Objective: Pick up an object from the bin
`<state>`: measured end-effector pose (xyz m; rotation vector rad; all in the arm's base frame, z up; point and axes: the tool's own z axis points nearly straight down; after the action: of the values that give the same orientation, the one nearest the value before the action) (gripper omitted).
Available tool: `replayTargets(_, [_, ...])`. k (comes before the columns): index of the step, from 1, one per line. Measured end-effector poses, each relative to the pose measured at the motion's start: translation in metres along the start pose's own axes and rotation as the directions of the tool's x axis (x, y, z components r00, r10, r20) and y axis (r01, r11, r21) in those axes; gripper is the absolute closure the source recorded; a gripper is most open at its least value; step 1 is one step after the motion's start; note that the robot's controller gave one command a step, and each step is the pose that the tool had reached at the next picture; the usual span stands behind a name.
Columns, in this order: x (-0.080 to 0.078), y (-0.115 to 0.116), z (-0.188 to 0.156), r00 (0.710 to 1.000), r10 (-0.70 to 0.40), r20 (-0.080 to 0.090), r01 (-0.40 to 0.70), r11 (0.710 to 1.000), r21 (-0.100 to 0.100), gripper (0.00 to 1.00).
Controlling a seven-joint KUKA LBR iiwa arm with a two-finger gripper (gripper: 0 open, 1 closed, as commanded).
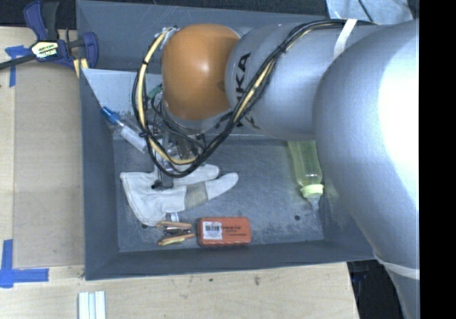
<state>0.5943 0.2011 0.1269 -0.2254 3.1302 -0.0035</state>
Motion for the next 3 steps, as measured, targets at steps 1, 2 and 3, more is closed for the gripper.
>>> replayTargets(1, [-0.002, 0.002, 0.001, 0.997, -0.080, 0.002, 0.080, 0.997, -0.001, 0.00])
replayTargets(2, [-0.024, -0.002, 0.020, 0.977, -0.213, 0.002, 0.213, 0.977, -0.004, 0.00])
replayTargets(3, [-0.003, -0.052, 0.022, 0.997, -0.075, 0.000, 0.075, 0.997, -0.003, 1.00])
